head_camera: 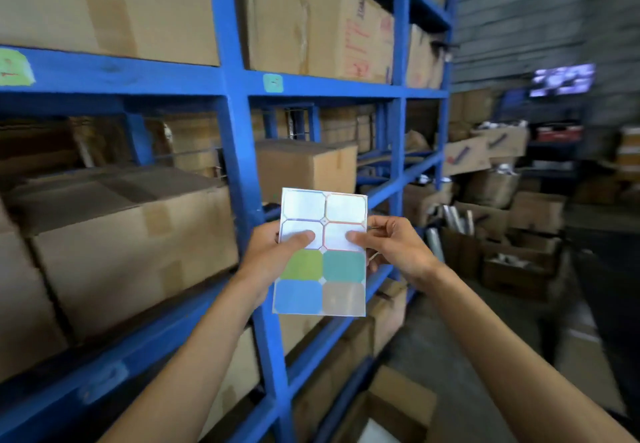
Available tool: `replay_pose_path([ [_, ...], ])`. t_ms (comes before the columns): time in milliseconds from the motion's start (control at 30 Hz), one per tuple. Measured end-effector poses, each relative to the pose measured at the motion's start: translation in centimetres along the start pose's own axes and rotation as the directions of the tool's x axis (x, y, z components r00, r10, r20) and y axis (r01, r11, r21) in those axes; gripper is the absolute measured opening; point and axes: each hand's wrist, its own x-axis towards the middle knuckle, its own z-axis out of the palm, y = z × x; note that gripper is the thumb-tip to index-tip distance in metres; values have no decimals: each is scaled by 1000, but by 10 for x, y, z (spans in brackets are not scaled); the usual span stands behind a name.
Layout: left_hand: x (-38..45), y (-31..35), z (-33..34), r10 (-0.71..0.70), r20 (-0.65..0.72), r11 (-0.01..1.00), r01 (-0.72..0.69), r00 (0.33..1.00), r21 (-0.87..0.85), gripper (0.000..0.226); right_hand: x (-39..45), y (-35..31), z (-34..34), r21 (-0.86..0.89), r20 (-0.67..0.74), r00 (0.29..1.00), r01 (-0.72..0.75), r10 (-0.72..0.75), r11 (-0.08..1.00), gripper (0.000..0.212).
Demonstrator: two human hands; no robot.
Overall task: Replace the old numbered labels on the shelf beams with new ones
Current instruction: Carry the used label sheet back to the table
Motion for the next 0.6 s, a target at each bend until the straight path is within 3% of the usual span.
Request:
replay_pose_path([
  [133,-9,-13,84,-53,170,998,55,984,-9,9,-59,8,-73,-70,-171,982,-93,80,993,17],
  [300,-40,-22,186,-73,409,996,87,910,-15,13,-149,13,-150,-116,-342,922,-232,180,966,5],
  [400,-69,-27,247,-79,549,995,97,832,-3,9,-214,15,-187,-145,-465,855,-330,230,933,20],
  [600,-134,-42,342,-126,751,991,109,648,73,8,-337,24,-232,-103,-647,692,-497,321,862,14],
])
